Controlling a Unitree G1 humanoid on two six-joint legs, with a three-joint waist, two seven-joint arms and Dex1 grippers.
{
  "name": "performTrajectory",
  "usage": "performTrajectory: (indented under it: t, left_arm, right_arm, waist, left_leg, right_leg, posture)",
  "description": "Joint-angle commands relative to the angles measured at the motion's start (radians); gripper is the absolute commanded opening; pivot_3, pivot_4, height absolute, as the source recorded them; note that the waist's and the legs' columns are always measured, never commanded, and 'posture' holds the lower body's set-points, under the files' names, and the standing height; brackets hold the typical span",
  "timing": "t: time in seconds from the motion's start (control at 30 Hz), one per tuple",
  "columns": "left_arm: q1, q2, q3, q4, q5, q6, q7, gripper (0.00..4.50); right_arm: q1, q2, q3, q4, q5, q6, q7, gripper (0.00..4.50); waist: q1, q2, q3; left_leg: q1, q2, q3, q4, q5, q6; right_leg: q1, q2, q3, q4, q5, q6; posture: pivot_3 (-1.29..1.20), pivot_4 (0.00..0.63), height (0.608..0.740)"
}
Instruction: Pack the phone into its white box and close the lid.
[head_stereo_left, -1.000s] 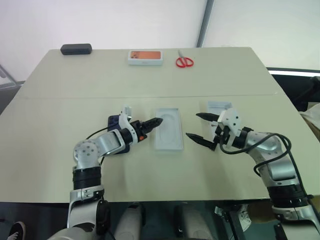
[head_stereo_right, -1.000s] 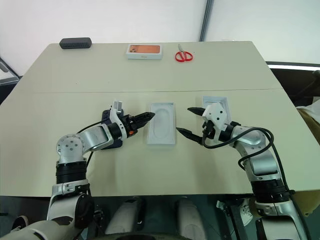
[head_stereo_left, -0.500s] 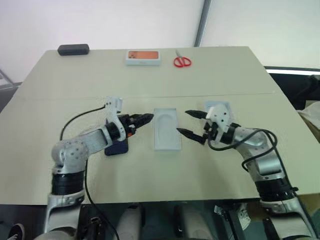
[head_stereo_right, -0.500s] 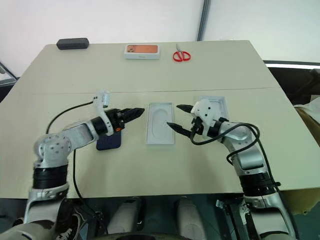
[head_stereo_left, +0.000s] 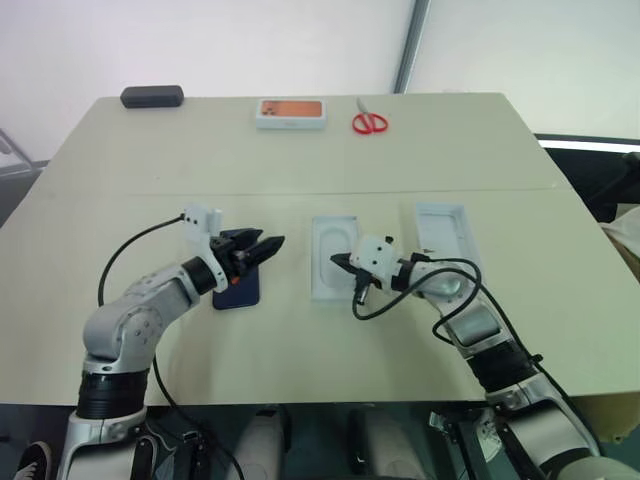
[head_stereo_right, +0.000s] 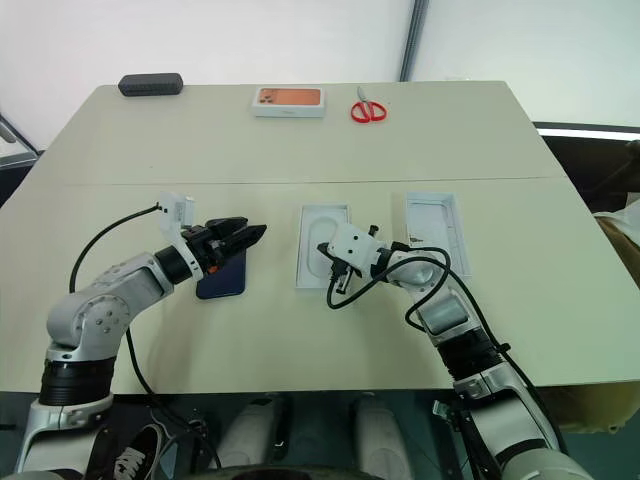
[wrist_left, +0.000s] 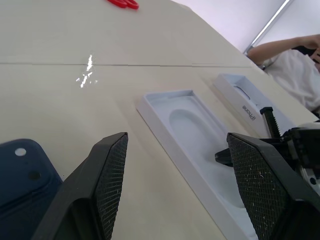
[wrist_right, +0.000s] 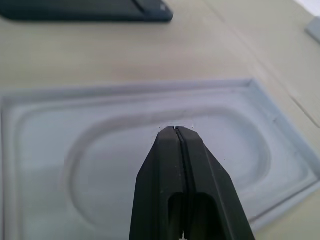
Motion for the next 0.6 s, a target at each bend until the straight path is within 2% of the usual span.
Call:
performTrajectory:
  t: [0.03, 0.6]
  left_arm:
    - [-0.003, -0.006, -0.002, -0.023, 0.013, -0.022, -0.015, 3.35]
    - [-0.009, -0.021, -0.013, 0.008, 0.049, 0.016, -0.017, 3.35]
  right_arm:
    - [-0.035, -0.029, 0.017, 0.033, -0.055, -0.065, 0.007, 0.01]
    - [-0.026, 0.015, 0.074, 0.026, -0.162, -0.063, -0.011, 0.01]
  waist:
    - [-0.002, 0.0, 0.0]
    - [-0.004, 0.0, 0.0]
  left_leg:
    - [0.0, 0.0, 0.0, 0.0, 0.0, 0.0]
    - [0.001, 0.0, 0.0, 0.0, 0.0, 0.0]
  right_leg:
    - [0.0, 0.0, 0.0, 0.0, 0.0, 0.0]
    - [0.001, 0.001, 0.0, 0.001, 0.0, 0.0]
  posture:
    - [0.0, 0.15, 0.74]
    - [0.0, 0.15, 0.74]
